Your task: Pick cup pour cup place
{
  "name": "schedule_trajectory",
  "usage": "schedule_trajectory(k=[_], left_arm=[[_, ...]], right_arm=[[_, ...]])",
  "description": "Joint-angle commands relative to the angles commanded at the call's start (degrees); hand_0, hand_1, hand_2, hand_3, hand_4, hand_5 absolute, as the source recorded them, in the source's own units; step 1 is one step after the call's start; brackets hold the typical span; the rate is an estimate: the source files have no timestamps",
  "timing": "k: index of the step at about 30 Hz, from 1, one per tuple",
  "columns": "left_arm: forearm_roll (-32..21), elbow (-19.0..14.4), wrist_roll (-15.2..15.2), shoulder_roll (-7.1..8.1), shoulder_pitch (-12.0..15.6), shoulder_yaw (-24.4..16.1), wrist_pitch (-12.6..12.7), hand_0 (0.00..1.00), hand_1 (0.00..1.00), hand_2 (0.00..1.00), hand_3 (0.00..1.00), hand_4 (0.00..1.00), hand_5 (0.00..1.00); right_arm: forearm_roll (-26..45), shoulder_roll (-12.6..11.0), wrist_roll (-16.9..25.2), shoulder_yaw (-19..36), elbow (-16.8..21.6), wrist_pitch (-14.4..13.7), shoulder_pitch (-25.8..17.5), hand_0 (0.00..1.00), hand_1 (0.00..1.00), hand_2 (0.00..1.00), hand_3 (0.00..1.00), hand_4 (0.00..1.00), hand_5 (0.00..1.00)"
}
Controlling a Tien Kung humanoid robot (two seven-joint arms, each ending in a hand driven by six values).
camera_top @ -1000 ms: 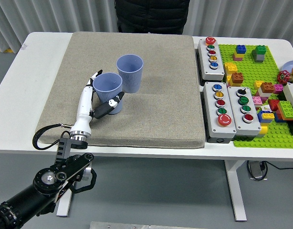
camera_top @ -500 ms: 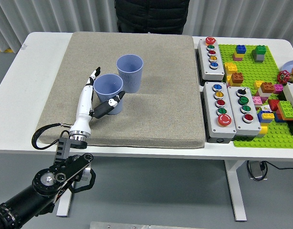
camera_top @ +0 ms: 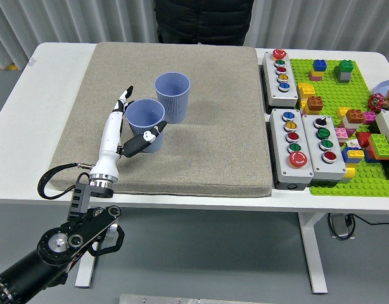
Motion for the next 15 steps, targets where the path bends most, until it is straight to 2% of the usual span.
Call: schedule_trajectory(k=[3,7,11,12,15], left_arm=[[0.84,-1.30,0.28,0.07,0.66,-0.97,0.00,0.861,0.903,0.998,0.998,0.973,0.518],[2.55,-4.83,0.58,0.24,2.20,-3.13,0.00,0.863,0.906,0.998,0.998,0.976,0.521],[2.08,-7.01,0.24,0.40,2.71,-5.19,0.00,0.863,0.906,0.998,0.998,0.976,0.521],[0.56,-7.92,0.61,0.56,2.78,-6.25,0.00,0.827,0.837,0.942,0.943,0.882,0.855],[-2.96,-8.37,-0.07,0.76,2.67,-7.31,0.00,0.827,0.837,0.942,0.943,0.882,0.855]], right_arm=[[-0.11,-0.01,-0.04,0.01,0.01,0.00,-0.05,0.669,0.611,0.556,0.557,0.002,0.185],[-0.41,-0.01,-0.09,0.15,0.02,-0.01,-0.27,0.669,0.611,0.556,0.556,0.002,0.184],[-0.67,0.02,-0.14,0.28,0.04,0.00,-0.41,0.669,0.611,0.556,0.556,0.002,0.184],[-0.76,0.03,-0.17,0.31,0.05,-0.01,-0.49,0.669,0.611,0.557,0.556,0.002,0.184],[-0.82,0.04,-0.20,0.36,0.06,0.00,-0.61,0.669,0.611,0.557,0.556,0.002,0.184]])
